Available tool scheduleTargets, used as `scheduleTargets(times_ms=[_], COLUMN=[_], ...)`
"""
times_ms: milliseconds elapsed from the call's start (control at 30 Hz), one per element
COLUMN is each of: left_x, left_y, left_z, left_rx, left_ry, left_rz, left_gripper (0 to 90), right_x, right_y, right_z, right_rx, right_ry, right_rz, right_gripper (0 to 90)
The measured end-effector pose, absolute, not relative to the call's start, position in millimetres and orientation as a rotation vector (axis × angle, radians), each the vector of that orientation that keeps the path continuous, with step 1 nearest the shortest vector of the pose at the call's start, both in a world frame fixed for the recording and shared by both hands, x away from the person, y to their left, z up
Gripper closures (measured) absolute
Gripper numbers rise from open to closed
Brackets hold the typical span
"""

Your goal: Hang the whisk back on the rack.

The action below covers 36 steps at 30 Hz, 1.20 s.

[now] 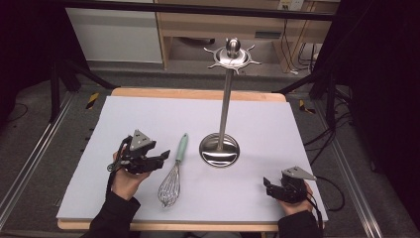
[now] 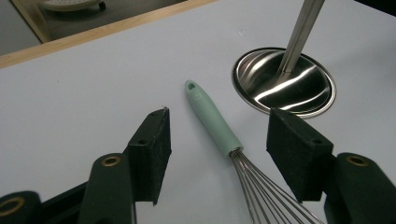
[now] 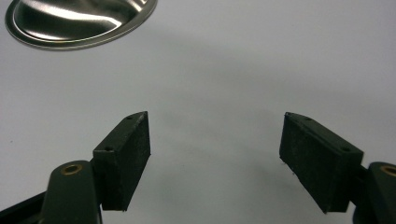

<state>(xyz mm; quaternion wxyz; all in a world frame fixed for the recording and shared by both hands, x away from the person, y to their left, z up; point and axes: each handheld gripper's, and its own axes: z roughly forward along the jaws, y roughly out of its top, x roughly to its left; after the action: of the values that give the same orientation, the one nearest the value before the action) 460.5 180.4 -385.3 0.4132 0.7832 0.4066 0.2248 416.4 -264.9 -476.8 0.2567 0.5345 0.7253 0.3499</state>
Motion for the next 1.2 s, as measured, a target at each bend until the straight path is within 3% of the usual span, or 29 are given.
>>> scheduleTargets(times_ms=[600,1200], left_x=[472,488], left_y=[162,149], left_z=[-388,-399], left_rx=[2.037,2.125], left_ry=[0.997,1.054], left_rz=[0.544,0.440], left_gripper=[39.5,44.0], right_x=[418,419], right_y=[-262,-262], right_z=[-477,-477], right_rx=[1.445,1.452], right_ry=[1.962,1.975], right_rz=[0.914,0.922], right_gripper=[24.6,27.2])
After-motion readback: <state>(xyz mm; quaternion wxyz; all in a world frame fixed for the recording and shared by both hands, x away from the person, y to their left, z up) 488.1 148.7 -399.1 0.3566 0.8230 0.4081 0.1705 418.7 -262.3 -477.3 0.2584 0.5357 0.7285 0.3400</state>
